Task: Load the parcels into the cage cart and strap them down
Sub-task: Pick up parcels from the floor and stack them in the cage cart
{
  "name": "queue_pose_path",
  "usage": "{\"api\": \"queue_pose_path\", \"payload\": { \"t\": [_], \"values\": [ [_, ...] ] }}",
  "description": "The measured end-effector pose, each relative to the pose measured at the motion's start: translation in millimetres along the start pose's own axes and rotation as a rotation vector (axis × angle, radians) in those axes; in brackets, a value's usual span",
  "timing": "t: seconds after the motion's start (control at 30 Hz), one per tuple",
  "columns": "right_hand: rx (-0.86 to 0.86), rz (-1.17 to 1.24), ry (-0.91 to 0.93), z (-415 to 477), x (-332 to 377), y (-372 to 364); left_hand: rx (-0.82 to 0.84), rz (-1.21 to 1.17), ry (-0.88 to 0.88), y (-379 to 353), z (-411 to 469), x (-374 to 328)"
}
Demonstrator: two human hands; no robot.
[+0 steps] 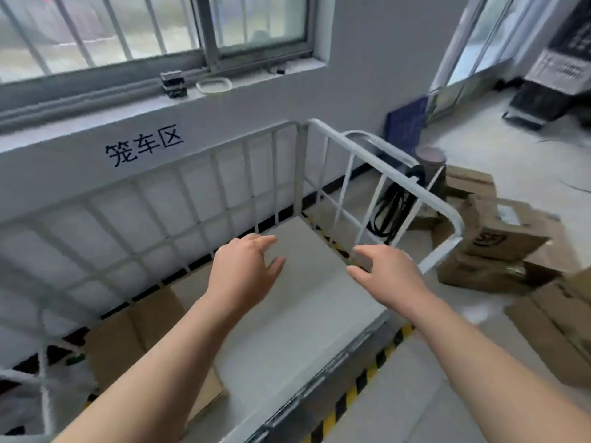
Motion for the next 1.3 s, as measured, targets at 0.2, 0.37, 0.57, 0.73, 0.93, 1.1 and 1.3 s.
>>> {"api": "queue_pose_path", "payload": {
  "t": [0.2,0.37,0.57,0.73,0.93,1.1,1.3],
  "values": [
    [-0.108,0.063,-0.159,-34,-120,89,-0.018,-0.051,-0.177,0,22,-158],
    [-0.214,0.115,-0.312,-62,-214,149,0.026,-0.105,-0.31,-18,36,-276],
    [-0.34,0.214,-0.469,-67,-305,191,0.106,-0.108,-0.459,-42,67,-380],
    [-0.401,0.226,-0.566,-41,-361,223,0.137,-0.11,-0.533,-60,120,-451],
    [-0.493,0.261,-0.674,2,-418,270,0.177,-0.126,-0.631,-72,200,-529],
    [-0.56,0.327,-0.801,17,-465,292,0.267,-0.136,-0.702,-84,247,-595],
    [-0.637,0.342,-0.934,9,-534,319,0.334,-0.155,-0.79,-98,266,-685]
  ]
}}
Point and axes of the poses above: each hand's wrist, its own z-axis towards the middle knuckle, its own y-axis out of the back of the hand, x = y × z, the point moved 1 cm from there along z, towards the middle knuckle, and after that the axes turned 12 degrees about z, right-handed, at the moved point
